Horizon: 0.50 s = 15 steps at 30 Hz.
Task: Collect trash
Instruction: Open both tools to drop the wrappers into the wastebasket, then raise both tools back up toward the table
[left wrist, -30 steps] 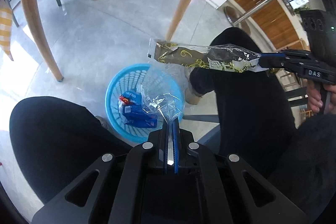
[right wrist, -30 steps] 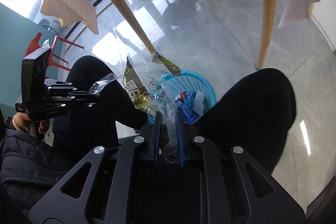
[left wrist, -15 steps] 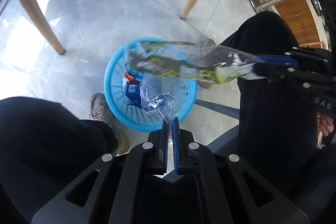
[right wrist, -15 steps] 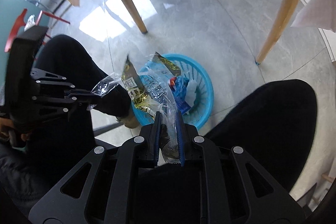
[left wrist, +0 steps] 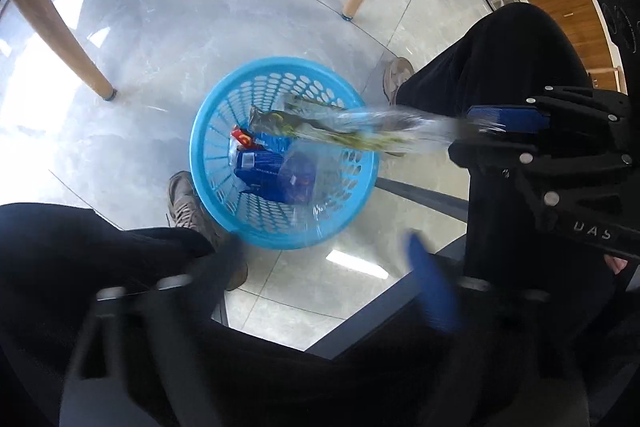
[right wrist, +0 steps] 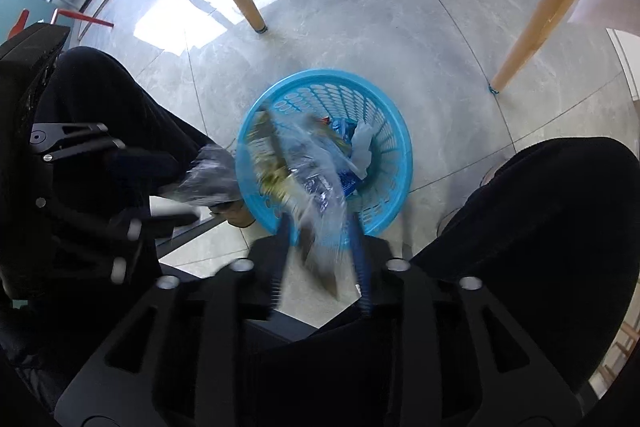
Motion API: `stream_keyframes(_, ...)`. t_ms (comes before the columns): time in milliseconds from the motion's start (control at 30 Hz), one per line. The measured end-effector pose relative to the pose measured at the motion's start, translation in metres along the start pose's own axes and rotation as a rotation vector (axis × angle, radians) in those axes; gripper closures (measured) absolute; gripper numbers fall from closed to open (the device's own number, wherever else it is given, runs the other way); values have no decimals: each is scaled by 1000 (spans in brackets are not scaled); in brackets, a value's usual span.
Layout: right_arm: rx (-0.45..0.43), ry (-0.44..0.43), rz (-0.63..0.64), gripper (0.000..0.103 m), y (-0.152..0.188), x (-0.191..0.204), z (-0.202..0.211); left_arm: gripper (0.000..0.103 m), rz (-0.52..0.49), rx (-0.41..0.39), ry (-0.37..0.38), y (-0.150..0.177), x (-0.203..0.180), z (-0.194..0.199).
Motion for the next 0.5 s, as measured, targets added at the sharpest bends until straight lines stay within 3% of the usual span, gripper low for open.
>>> stream_keyframes(33,-7,0,4,65,0,1,1,6,-9,-12,4,0,-3,0)
stream_keyframes(100,-24,2,9,28,2,1,3,6,-34,-18,27,2,-7,1)
stream_keyframes(200,-80,-17,11,15,2,2,13,6,-35,-21,21,3,-7,1)
stream_keyframes(500,-145,-60,16,9,1,1,26,6,-58,-90,32,2,-14,10)
Point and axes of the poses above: each gripper's, at about its wrist camera, not at the fingertips, and z roughly against the way its jaws point, x to its left, y to its underside, the point moved 2 cm from there along -z, roughly the way its jaws point, and after that the axes turned 11 degrees about y, right-handed, at the moved point
